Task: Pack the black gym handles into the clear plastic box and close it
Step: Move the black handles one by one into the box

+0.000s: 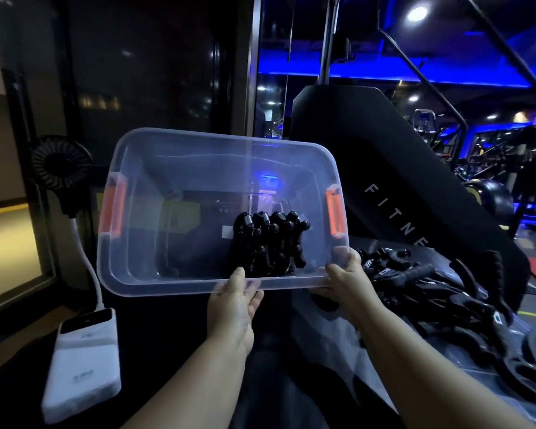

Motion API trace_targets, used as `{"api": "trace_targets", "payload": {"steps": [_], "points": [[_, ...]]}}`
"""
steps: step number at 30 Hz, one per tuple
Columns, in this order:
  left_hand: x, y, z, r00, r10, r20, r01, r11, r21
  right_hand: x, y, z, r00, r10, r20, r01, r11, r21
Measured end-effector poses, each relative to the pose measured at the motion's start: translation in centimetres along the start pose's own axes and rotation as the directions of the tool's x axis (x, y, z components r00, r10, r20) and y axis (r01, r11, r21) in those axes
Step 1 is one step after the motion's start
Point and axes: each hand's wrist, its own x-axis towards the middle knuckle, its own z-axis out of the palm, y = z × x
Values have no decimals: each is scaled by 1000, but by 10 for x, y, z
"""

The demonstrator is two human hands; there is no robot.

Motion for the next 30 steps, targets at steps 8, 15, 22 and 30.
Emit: {"api": "trace_targets", "payload": {"steps": [8,15,22,30], "points": [[-5,-23,4,989,148,-4,-147,984,103,1,8,-4,1000,-8,13,8,1000,1],[1,-31,0,968,252,-8,-246,951,185,-1,16,-9,999,-45,9,46,997,-57],[8,-34,-4,948,317,-4,-306,919,250,-19,-1,-28,913,-382,-144,275,837,-474],[8,-39,-4,944,330,7,-319,909,269,-4,-30,-82,875,-469,-118,36,306,-951]]}}
